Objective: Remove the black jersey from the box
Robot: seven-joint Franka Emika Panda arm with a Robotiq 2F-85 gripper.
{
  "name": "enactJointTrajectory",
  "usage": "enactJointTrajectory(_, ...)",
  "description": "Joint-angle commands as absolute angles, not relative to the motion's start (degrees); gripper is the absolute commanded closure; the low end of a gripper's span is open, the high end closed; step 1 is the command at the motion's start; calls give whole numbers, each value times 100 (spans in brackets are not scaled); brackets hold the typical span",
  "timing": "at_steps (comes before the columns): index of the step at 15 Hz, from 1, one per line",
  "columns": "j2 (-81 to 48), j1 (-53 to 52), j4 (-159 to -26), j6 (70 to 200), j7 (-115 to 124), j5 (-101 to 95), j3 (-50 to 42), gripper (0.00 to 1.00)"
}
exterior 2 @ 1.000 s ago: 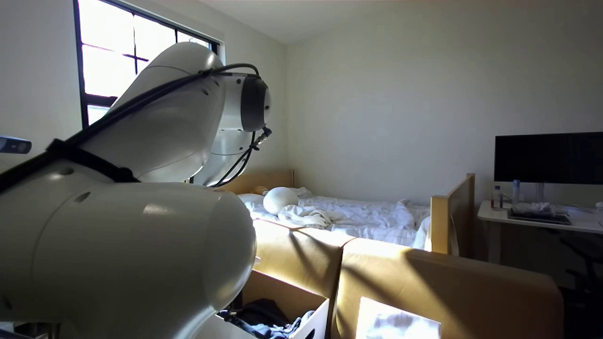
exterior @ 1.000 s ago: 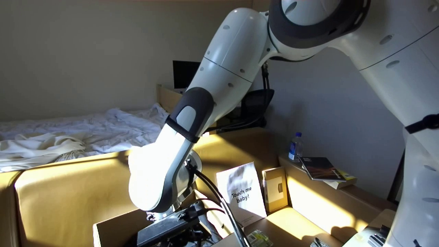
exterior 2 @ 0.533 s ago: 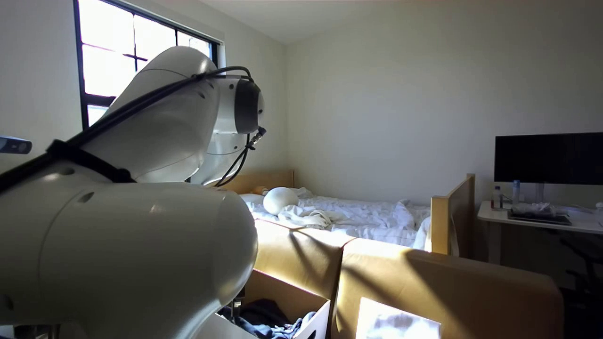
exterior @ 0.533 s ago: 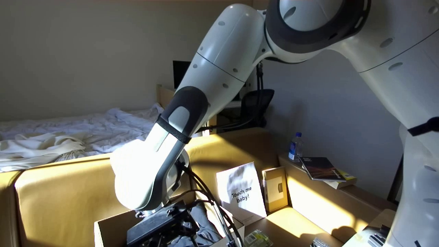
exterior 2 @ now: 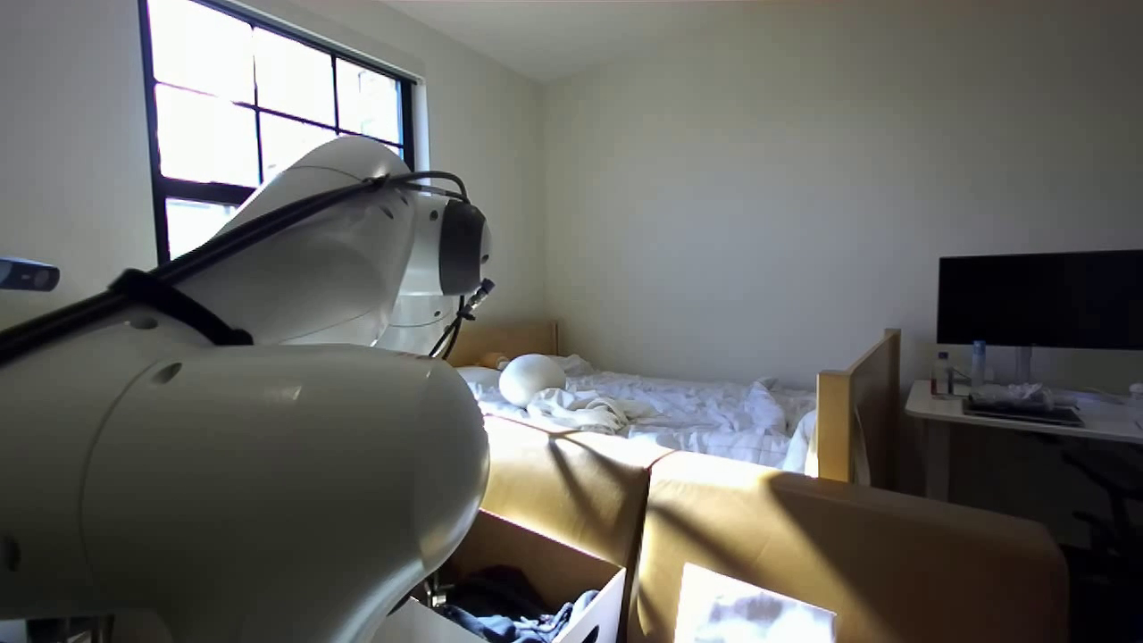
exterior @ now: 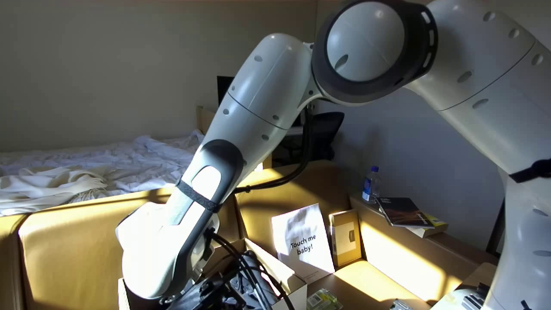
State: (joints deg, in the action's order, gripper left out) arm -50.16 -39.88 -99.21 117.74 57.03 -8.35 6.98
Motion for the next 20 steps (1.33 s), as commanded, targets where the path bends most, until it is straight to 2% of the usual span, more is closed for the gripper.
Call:
enactJointTrajectory(1, -5587, -4082, -9597, 11668, 5846, -712, 641, 0)
enactJointTrajectory(4, -5910, -4042, -9232, 11534, 5830, -509, 733, 0)
enactJointTrajectory(5, -5972, -3968, -9141, 11545, 5699, -378, 826, 25)
enactJointTrajectory(6, -5983, -3911, -9093, 11507, 5625, -231, 912, 27)
enactJointTrajectory(16, -5186, -2959, -9683, 12088, 3839, 1057, 1769, 91)
enactJointTrajectory(19, -4550, -2824, -9849, 12338, 3512, 1294, 1919, 96)
enactJointTrajectory(20, -4351, -2871, -9837, 12414, 3488, 1261, 1889, 93)
